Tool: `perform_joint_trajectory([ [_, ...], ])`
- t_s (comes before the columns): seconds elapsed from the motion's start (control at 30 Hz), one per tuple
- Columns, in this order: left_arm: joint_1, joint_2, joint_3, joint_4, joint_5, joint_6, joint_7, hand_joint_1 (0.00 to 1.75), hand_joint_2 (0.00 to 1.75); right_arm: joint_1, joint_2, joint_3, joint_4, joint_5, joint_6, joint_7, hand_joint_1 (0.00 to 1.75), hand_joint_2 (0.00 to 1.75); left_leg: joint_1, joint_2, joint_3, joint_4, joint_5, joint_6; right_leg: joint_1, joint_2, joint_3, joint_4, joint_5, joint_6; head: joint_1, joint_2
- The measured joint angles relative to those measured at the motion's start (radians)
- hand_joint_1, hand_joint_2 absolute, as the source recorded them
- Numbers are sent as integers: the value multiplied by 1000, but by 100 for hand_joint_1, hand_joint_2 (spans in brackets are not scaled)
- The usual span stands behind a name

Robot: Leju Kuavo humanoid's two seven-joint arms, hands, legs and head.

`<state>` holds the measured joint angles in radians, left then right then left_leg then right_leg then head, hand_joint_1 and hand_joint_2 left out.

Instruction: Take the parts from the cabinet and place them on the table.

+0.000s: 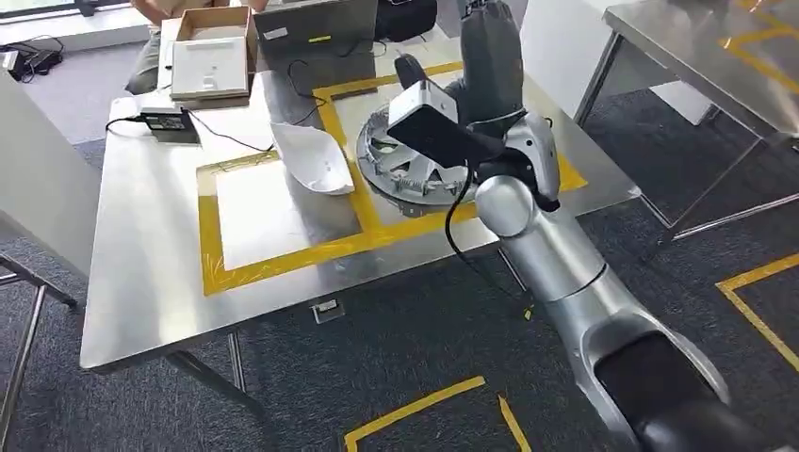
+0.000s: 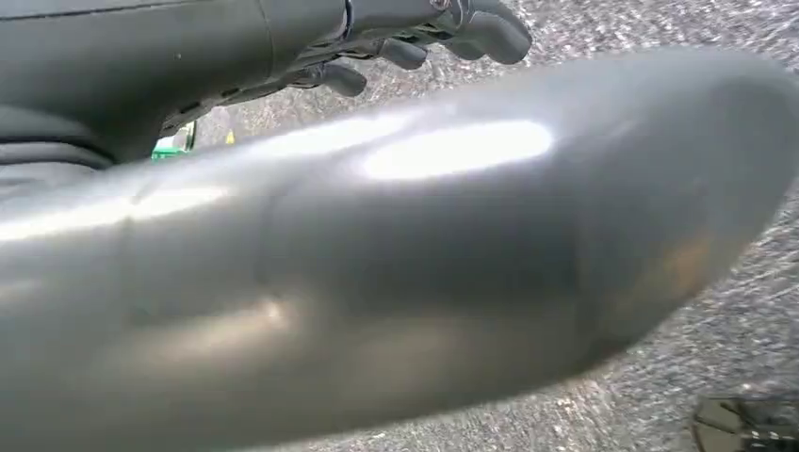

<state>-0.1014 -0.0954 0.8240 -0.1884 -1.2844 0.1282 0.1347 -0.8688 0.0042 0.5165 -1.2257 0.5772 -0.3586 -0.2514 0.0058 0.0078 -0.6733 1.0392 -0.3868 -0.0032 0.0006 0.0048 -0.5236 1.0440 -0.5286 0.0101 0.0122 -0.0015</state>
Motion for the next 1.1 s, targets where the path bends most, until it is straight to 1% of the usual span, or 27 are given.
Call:
perform_joint_trajectory([
  [0.03, 0, 0, 0, 0, 0, 1, 0, 0, 0, -3, 0, 0, 1, 0, 0, -2, 0, 0, 0, 0, 1, 0, 5, -6, 0, 0, -2, -10, -2, -7, 7, 0],
  [0.1, -1, 0, 0, 0, 0, 2, 0, 0, 0, -3, -1, 0, 3, 0, 0, -5, 0, 0, 1, -1, 0, -10, 23, -20, 3, 0, -9, -9, 11, -21, 6, 0],
  [0.13, 0, 1, 0, 0, 0, 3, 0, 0, 0, -4, -1, 0, 6, 1, 0, -7, 0, 0, 4, -3, -5, -8, 26, -25, -6, -5, -20, -19, 28, -30, 7, 0],
  [0.17, 0, 1, 0, 0, 1, 5, 0, 0, 0, -5, 0, 0, 7, 1, -1, -9, 0, 0, 4, -5, -18, 13, -19, -31, -7, -6, -28, -21, 41, -35, 5, 0],
  [0.23, 0, -2, 0, 2, 1, 5, 0, 0, 0, -4, 0, 0, 10, 1, -2, -8, 0, 0, 7, -6, -52, 134, -151, -41, -8, -5, -59, -21, 66, -42, 2, 0],
  [0.27, 0, -2, 0, 2, 1, 5, 0, 0, 0, -3, 0, 0, 11, 1, -2, -10, 0, 0, 8, -6, -66, 206, -193, -45, -8, -5, -76, -21, 78, -42, 3, 0],
  [0.3, -1, -2, 0, 2, 1, 5, 0, 0, 0, -2, 0, 0, 12, 1, -2, -10, 0, 0, 7, -7, -73, 265, -211, -48, -8, -5, -92, -20, 90, -40, 2, 0],
  [0.33, -1, -2, 0, 2, 3, 5, 0, 0, 0, 0, 0, 0, 14, 1, -2, -10, 0, 0, 8, -6, -64, 295, -194, -50, -8, -6, -109, -18, 103, -38, 2, 0],
  [0.37, -1, -1, 0, 2, 3, 5, 0, 0, 0, 2, 0, 0, 15, 1, -2, -10, 0, 0, 9, -6, -44, 288, -165, -50, -9, -6, -122, -17, 112, -35, 3, 0],
  [0.53, -1, 0, 0, 2, 3, 5, 0, 0, 0, 2, 0, 0, 15, 1, -2, -10, 0, 0, 9, -6, -34, 279, -153, -50, -10, -6, -127, -16, 115, -34, 3, 0],
  [0.57, -1, 0, 0, 2, 4, 5, 0, 0, 0, 3, 0, 0, 17, 2, -2, -10, 0, 0, 11, -6, 29, 209, -107, -52, -12, -7, -147, -12, 129, -29, 2, 0],
  [0.6, -3, 0, 0, 1, 4, 5, -1, 0, 0, 1, 0, 0, 18, 2, -3, -10, 0, 0, 14, -8, 123, 78, -122, -52, -13, -7, -161, -5, 141, -19, 2, 0],
  [0.63, -4, 0, 0, 1, 4, 6, -2, 0, 0, -3, -1, 1, 18, 0, -7, -11, 0, 0, 3, -14, 159, 2, -157, -23, -10, -7, -166, -9, 168, -1, 2, 0],
  [0.67, -4, 0, 0, 1, 3, 6, -2, 0, 0, -3, -1, 1, 19, 0, -9, -8, 0, 0, 0, -14, 155, 3, -152, -14, -11, -7, -165, -14, 177, 6, 2, 0],
  [0.7, -3, 0, 0, 2, 3, 6, -2, 0, 0, -3, -2, 1, 20, 0, -11, -6, 0, 0, 4, -10, 146, -3, -139, 0, -12, -6, -168, -15, 185, 13, -1, 0],
  [0.73, -5, -1, 0, 2, 3, 6, -2, 0, 0, -3, -5, 1, 23, 0, -13, -6, 0, 0, 6, -4, 137, -2, -128, 11, -15, -5, -180, 1, 151, 17, 1, 0],
  [0.77, -6, 0, 0, 1, 3, 6, -2, 0, 0, -3, -6, 1, 23, 1, -15, -6, 0, 0, 6, -4, 129, -2, -116, 19, -14, -5, -195, 43, 90, 20, 2, 0],
  [0.8, -6, 1, 0, 0, 2, 6, -2, 0, 0, -3, -6, 1, 23, 1, -19, -4, 0, 0, 5, -3, 112, -2, -103, 21, -15, -5, -216, 115, 23, 24, 2, 0],
  [0.83, -6, 1, 0, 0, 1, 7, -2, 0, 0, -2, -6, 1, 23, 2, -19, -2, 0, 0, 3, -2, 97, -1, -90, 23, -15, -5, -234, 192, -26, 26, 2, 0],
  [0.87, -6, 1, 0, 0, 0, 7, -2, 0, 0, 0, -7, 1, 24, 4, -19, 0, 0, 0, 1, -2, 80, 0, -77, 24, -14, -5, -247, 264, -51, 26, 2, 0],
  [0.9, -6, 1, 0, 0, 0, 7, -2, 0, 0, 3, -8, 2, 25, 4, -20, 2, 0, 0, -1, -2, 62, 1, -65, 25, -14, -5, -245, 305, -40, 24, 2, 0],
  [0.93, -5, 1, 0, 0, 0, 7, -2, 0, 0, 5, -8, 2, 26, 5, -20, 2, 0, 0, -3, -1, 47, 3, -54, 24, -13, -5, -225, 299, -10, 20, 2, 0],
  [0.97, -5, 1, 0, 0, 0, 7, -2, 0, 0, 6, -8, 2, 26, 6, -20, 2, 0, 0, -6, -1, 32, 3, -43, 24, -9, -5, -182, 255, 25, 13, 2, 0],
  [1.0, -6, 1, 0, 0, 0, 7, -2, 0, 0, 5, -8, 2, 26, 6, -20, 2, 0, 0, -8, -2, 20, 4, -32, 23, -5, -5, -123, 180, 48, 3, 2, 0],
  [1.03, -7, 0, 0, 0, 0, 7, -2, 0, 0, 3, -8, 2, 26, 6, -21, 2, 0, 0, -9, -2, 13, 5, -23, 22, 1, -4, -54, 89, 45, -10, 2, 0],
  [1.07, -5, -5, 0, 0, 0, 7, -2, 0, 0, 1, -8, 2, 25, 7, -21, 2, 0, 0, -13, -3, 6, 6, -15, 15, 5, -7, 1, -1, -8, -25, 1, 0],
  [1.1, -5, -3, 0, -1, 0, 8, -2, 0, 0, 2, -8, 2, 24, 7, -23, 0, 0, 0, -8, -2, 8, 0, -5, 8, 8, -8, 1, -6, 1, -15, 0, 0],
])
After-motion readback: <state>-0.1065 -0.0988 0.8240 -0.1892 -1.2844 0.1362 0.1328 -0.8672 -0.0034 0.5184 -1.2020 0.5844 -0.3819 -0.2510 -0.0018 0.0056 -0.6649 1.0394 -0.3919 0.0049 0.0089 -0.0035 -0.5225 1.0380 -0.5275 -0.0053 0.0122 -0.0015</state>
